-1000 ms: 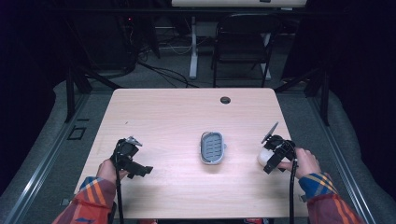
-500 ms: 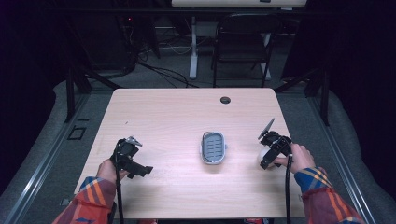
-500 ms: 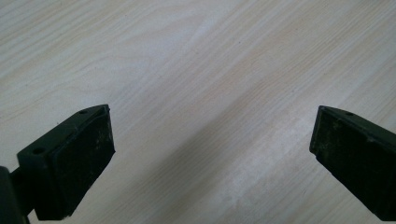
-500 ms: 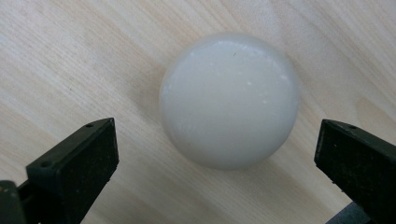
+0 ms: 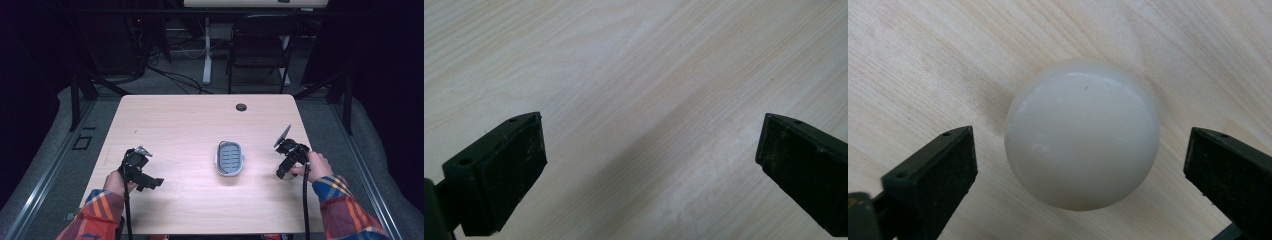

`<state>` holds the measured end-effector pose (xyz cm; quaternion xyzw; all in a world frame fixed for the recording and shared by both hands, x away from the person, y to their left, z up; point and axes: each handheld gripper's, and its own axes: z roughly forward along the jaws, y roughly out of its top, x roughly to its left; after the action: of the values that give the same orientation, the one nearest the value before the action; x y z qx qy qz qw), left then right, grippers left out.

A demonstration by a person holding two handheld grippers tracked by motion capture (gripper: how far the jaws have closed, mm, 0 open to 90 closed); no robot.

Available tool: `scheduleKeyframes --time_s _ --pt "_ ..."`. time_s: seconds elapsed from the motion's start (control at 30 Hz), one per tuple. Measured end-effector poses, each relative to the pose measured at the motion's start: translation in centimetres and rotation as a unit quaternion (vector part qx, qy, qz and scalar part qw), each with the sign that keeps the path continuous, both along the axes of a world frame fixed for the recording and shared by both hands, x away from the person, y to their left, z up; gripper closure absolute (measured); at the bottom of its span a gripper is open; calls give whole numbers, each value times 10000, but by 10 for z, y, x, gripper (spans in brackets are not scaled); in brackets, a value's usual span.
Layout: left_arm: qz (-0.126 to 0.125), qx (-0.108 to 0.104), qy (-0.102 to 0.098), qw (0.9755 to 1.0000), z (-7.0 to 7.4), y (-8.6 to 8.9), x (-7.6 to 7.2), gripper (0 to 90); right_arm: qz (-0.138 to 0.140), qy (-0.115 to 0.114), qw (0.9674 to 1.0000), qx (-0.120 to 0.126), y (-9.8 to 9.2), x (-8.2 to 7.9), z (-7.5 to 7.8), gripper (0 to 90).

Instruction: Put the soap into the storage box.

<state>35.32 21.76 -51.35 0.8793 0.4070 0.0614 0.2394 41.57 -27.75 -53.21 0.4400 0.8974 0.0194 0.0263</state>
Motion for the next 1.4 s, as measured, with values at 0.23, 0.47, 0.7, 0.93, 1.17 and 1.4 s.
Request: scheduleKeyframes --time_s 0.23,0.47,0.7,0.93,1.17,1.4 --pt "-2 11 1 10000 0 0 0 0 14 21 10000 -12 2 3 -2 140" --pt "-14 11 6 10000 0 0 0 0 -32 88 10000 -32 3 5 -5 168" --pt "-10 3 1 10000 0 -1 0 0 -11 107 9999 -78 4 7 -8 201" --pt "-18 11 11 10000 0 -1 0 0 67 299 9994 -190 2 10 -9 236" --pt "-19 3 20 10000 -1 -1 0 0 -130 173 9998 54 3 7 -14 242" --pt "-20 1 23 10000 0 -1 0 0 -48 234 9997 -104 3 8 -12 246"
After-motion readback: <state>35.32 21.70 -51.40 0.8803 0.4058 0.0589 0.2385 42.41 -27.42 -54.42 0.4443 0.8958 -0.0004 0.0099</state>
